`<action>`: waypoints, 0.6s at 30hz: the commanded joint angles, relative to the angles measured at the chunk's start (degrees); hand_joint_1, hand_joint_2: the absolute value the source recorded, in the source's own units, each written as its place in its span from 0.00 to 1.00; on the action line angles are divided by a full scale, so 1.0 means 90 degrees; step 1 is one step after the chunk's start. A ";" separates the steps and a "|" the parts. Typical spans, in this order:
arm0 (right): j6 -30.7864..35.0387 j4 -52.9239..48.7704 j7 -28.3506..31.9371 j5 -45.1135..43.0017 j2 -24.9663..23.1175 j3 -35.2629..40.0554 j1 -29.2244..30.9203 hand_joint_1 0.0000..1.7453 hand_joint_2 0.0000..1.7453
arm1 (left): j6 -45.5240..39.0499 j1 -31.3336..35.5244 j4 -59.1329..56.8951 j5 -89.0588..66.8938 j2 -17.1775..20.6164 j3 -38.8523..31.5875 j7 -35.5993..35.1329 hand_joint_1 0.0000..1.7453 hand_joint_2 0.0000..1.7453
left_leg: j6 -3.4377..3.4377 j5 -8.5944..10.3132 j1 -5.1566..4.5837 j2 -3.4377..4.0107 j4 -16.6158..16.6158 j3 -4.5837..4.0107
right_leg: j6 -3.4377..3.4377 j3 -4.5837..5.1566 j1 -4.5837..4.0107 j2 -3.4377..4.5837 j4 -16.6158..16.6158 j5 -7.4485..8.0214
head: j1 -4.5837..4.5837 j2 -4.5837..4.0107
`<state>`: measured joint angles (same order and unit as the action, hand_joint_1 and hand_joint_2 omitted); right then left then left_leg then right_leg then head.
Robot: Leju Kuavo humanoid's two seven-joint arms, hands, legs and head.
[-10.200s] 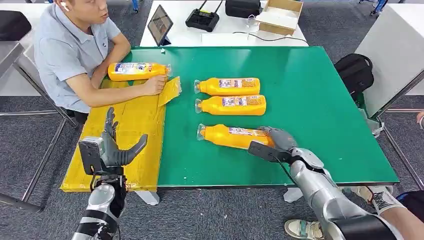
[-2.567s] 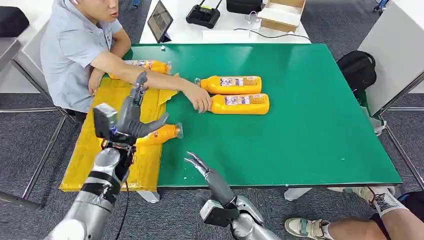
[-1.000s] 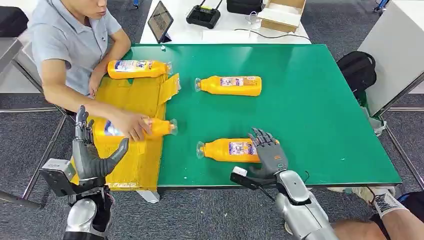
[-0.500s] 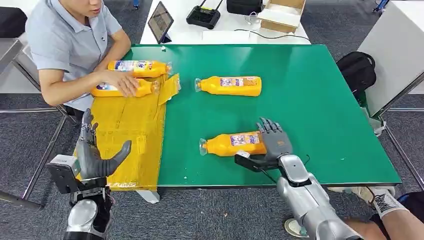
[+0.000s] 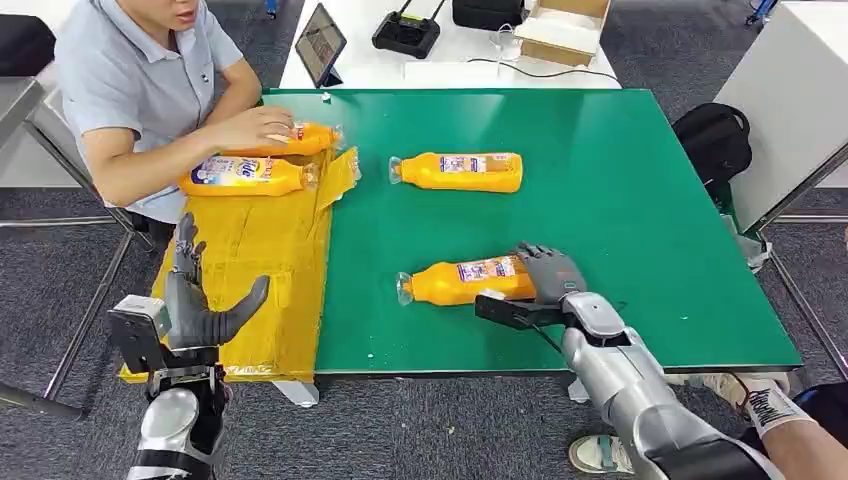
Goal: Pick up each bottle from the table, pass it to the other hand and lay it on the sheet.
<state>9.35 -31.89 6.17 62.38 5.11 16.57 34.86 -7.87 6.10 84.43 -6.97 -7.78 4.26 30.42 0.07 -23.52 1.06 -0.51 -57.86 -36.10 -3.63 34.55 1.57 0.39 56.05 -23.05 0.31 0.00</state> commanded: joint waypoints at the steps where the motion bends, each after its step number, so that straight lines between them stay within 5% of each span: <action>1: -0.0221 0.1100 0.0709 -0.0550 0.0045 -0.0155 0.0112 0.97 1.00 | 0.0040 0.0504 -0.0814 0.0146 0.0212 0.0271 0.0027 0.00 1.00 | -0.0006 -0.0006 0.0006 -0.0019 0.0012 0.0037 | 0.0023 -0.0047 -0.0011 -0.0028 -0.0015 -0.0012 | 0.0000 0.0000; 9: -0.0263 0.0992 0.1423 -0.1124 0.0075 -0.0332 -0.0061 1.00 1.00 | 0.0003 0.0583 -0.0928 0.0241 0.0232 0.0344 0.0099 0.00 1.00 | -0.0006 -0.0007 0.0009 -0.0017 0.0012 0.0048 | 0.0027 -0.0059 -0.0015 -0.0027 -0.0019 -0.0010 | -0.0002 0.0000; 12: -0.0384 0.0616 0.2357 -0.2033 -0.0028 -0.0787 -0.0405 1.00 1.00 | 0.0070 0.0540 -0.0863 0.0366 0.0224 0.0421 0.0231 0.00 1.00 | -0.0004 -0.0006 0.0007 -0.0007 0.0010 0.0044 | 0.0023 -0.0047 -0.0011 -0.0018 -0.0015 -0.0007 | 0.0000 0.0000; 18: -0.0190 0.0305 0.2494 -0.2247 -0.0050 -0.0812 -0.0640 1.00 1.00 | 0.0058 0.0357 -0.0630 0.0450 0.0141 0.0469 0.0336 0.00 1.00 | -0.0004 -0.0012 0.0006 0.0000 0.0007 0.0047 | 0.0019 -0.0053 -0.0011 -0.0010 -0.0011 -0.0010 | 0.0000 0.0000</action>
<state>7.63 -28.35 27.85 43.36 5.64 12.19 32.81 -7.50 8.94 80.37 -3.47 -6.99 6.64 33.16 0.08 -23.53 1.06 -0.48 -57.86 -35.92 -3.62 34.36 1.55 0.40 56.05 -23.05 0.31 0.00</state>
